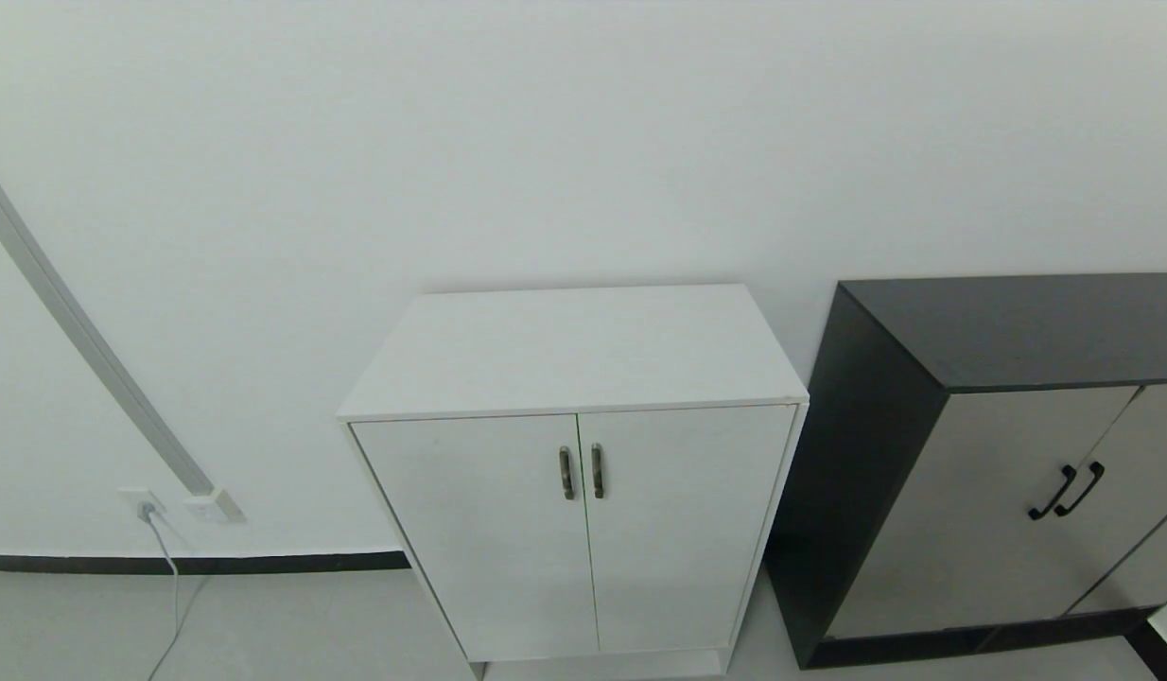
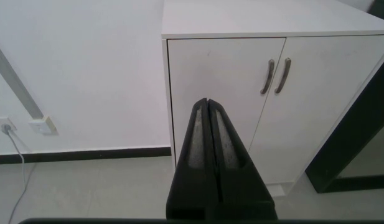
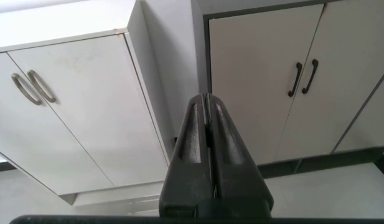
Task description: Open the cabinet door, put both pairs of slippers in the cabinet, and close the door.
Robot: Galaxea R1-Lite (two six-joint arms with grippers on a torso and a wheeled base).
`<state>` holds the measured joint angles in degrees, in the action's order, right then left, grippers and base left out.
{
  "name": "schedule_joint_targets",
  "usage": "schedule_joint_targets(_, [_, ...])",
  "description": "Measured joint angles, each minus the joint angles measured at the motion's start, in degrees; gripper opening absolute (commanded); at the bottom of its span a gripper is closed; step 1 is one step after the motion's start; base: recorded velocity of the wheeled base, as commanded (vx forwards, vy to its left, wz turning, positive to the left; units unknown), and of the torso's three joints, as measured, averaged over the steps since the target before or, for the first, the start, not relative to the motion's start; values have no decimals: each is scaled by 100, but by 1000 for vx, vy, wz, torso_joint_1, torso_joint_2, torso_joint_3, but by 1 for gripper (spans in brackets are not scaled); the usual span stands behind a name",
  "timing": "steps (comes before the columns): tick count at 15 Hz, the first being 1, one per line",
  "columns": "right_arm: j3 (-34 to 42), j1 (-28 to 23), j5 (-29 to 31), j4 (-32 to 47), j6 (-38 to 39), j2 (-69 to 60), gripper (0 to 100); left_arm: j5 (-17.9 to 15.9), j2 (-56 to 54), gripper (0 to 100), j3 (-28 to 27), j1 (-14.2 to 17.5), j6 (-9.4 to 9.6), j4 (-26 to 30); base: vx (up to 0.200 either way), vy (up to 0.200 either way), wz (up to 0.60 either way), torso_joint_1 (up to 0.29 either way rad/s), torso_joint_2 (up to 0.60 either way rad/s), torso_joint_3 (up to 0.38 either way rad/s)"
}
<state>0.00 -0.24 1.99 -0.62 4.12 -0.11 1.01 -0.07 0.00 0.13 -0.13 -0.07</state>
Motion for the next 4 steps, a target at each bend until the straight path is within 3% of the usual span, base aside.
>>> schedule_joint_targets(4, [0, -2, -5, 2, -22, 1, 0, 0, 0, 0, 0, 0, -2, 0, 0, 0, 0, 0, 0, 0])
